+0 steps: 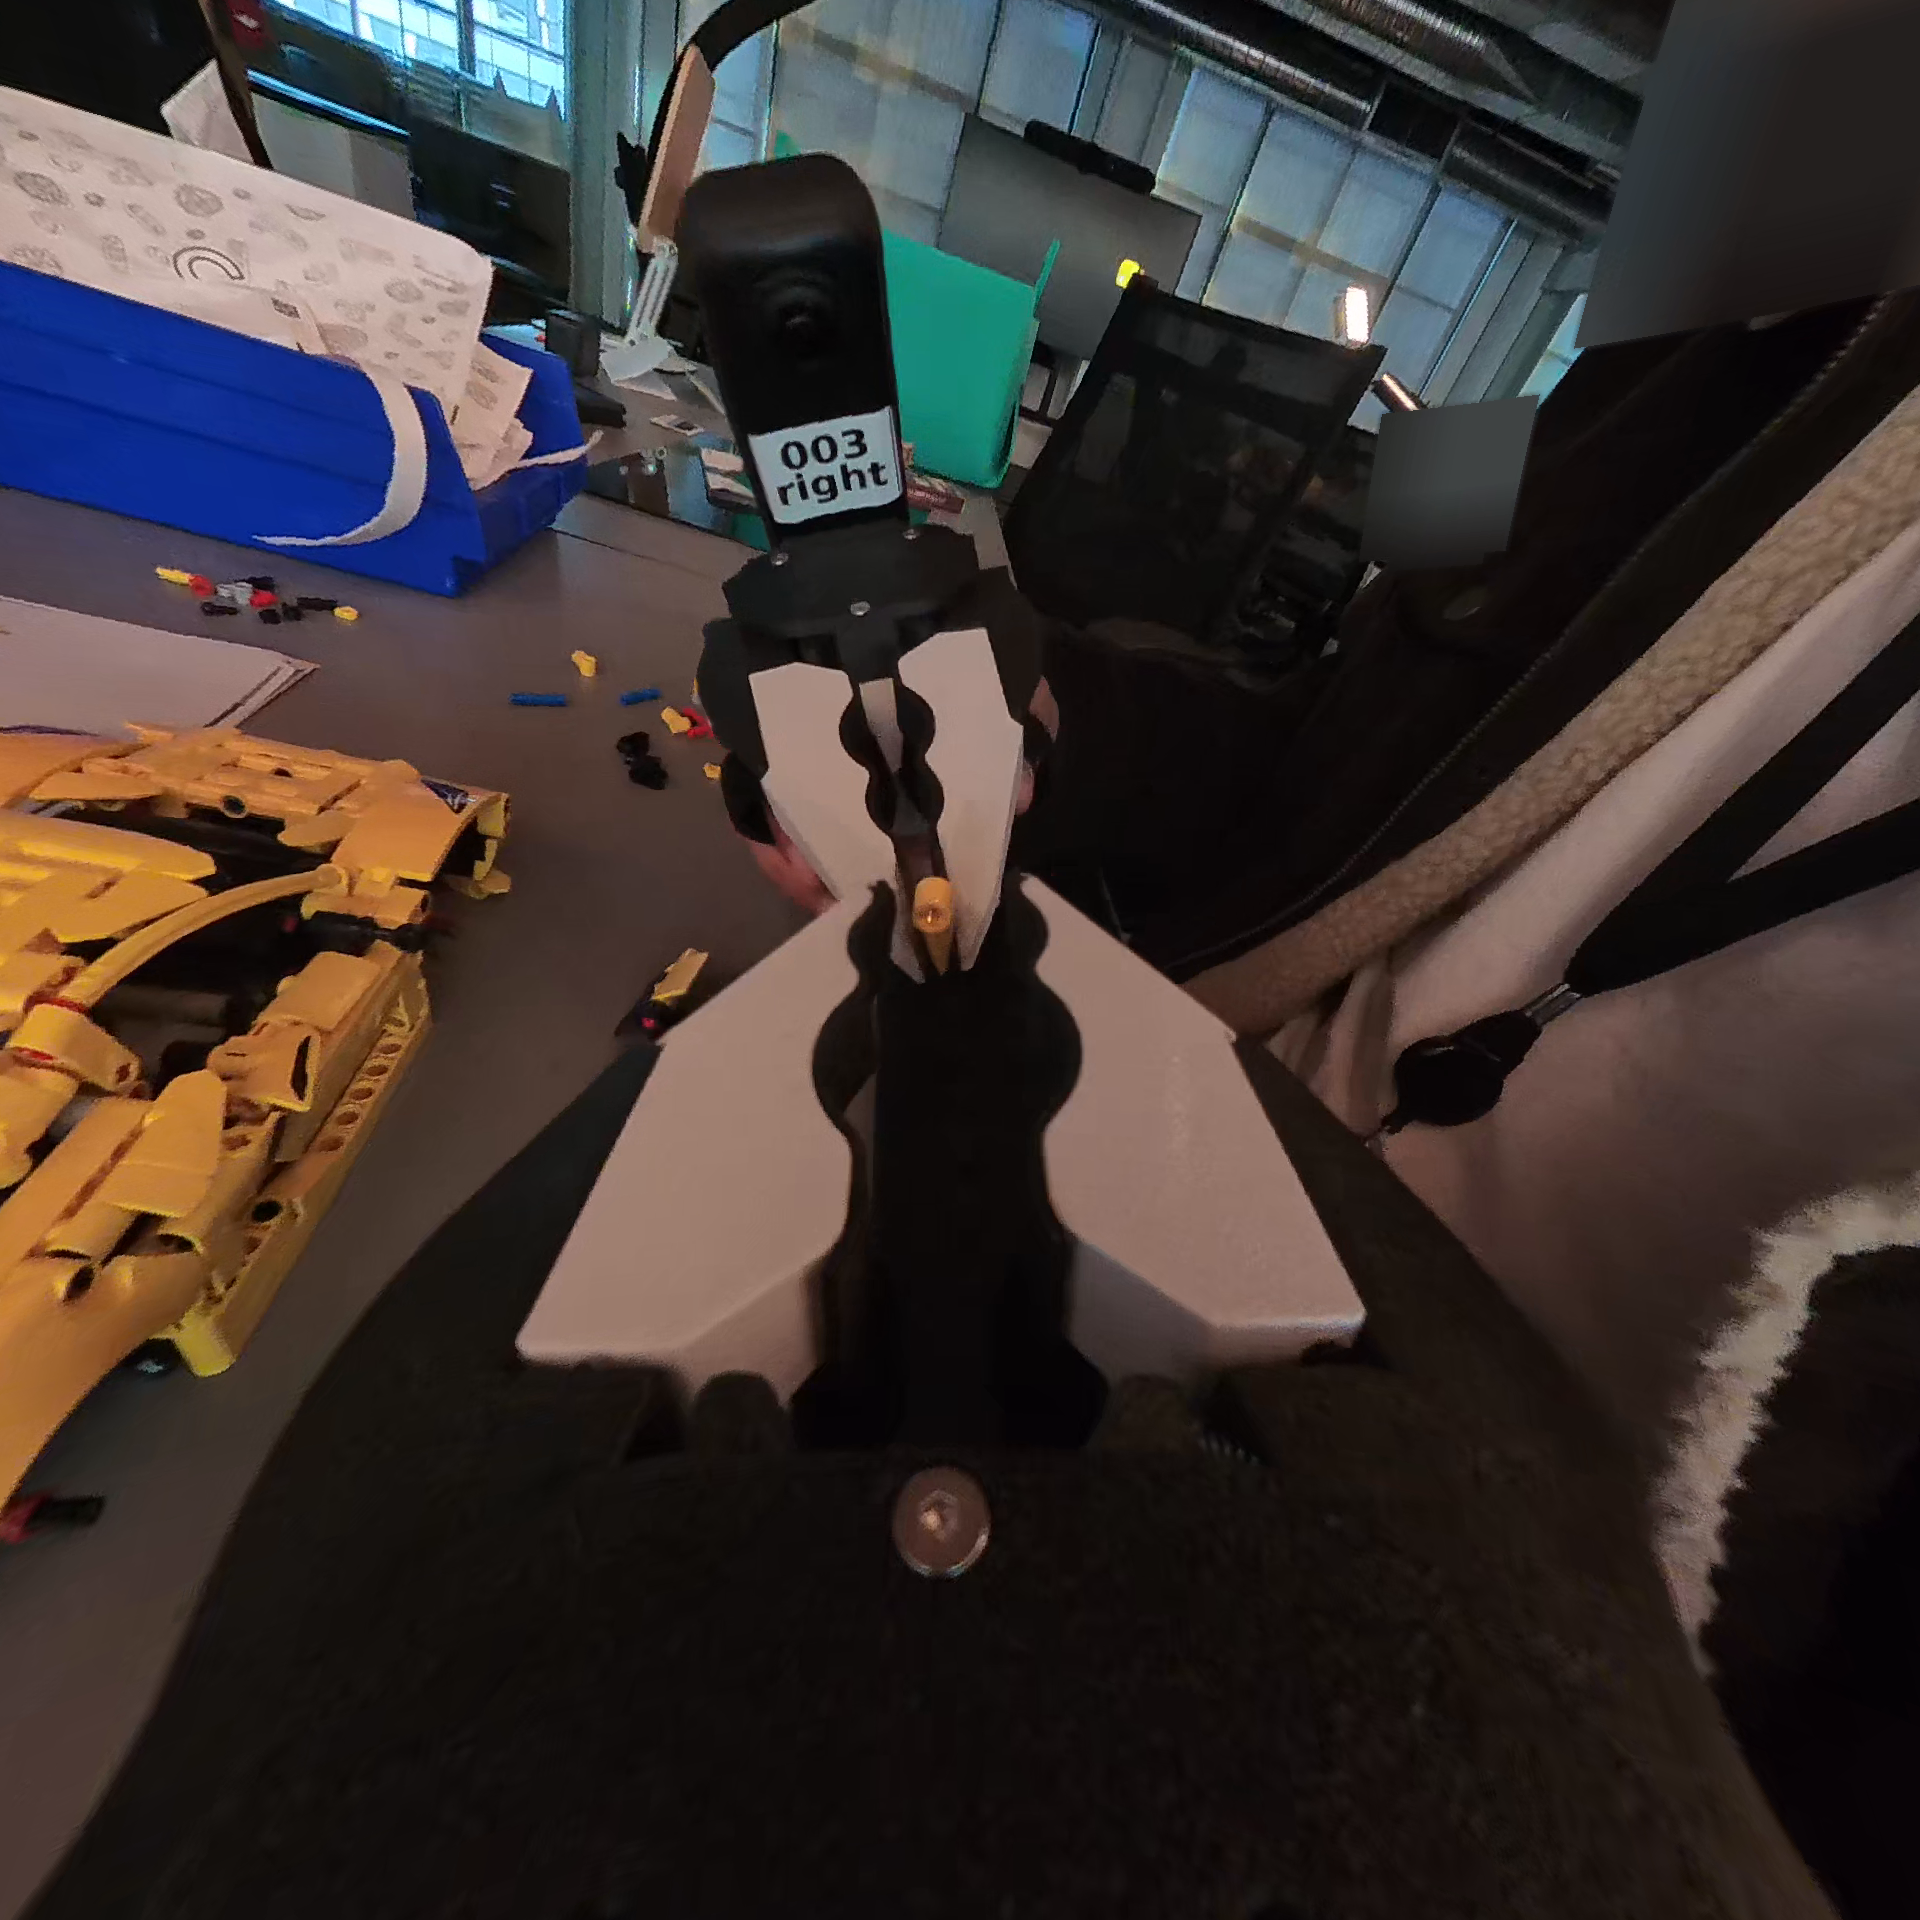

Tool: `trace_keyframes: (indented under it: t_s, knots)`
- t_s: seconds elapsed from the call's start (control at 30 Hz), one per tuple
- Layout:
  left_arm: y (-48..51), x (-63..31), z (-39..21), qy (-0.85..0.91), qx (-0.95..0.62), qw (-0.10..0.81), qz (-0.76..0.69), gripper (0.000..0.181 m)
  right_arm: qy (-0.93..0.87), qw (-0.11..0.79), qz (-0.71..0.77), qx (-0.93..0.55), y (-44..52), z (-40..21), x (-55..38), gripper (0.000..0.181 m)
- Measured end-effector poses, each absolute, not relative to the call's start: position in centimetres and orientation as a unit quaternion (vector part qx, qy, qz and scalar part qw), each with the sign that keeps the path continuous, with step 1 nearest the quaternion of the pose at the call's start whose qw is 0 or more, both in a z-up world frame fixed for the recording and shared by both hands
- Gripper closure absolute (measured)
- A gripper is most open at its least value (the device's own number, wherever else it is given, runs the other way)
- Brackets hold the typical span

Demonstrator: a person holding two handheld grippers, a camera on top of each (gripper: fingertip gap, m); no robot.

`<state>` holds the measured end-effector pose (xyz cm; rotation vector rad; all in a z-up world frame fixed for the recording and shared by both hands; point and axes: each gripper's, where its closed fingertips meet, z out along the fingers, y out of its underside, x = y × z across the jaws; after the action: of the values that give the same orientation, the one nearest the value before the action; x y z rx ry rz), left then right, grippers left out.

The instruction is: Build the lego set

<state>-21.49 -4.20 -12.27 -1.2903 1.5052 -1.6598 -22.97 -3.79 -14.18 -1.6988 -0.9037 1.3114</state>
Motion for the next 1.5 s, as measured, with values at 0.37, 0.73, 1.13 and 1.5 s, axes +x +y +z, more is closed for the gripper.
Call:
trace_keyframes:
  t_s: [0.37,0.73,1.13,1.5]
  knots:
    - [-3.7,-21.6,-12.1,0.552,-0.485,0.287,-0.614,0.174,-0.352,0.396,0.522,-0.668,-3.7,-14.0,-22.8,0.179]
    - [-0.2,-23.9,-15.0,0.569,-0.549,0.316,-0.524,0.175,-0.405,0.453,0.344,-0.716,-0.9,-17.3,-20.4,0.156]
    - [1.4,-25.0,-17.8,0.591,-0.577,0.34,-0.45,0.175,-0.62,0.369,0.134,-0.68,1.6,-22.4,-22.3,0.153]
    - [1.3,-24.9,-18.7,0.612,-0.572,0.345,-0.425,0.175,-0.637,0.344,0.082,-0.685,2.7,-23.4,-22.6,0.173]
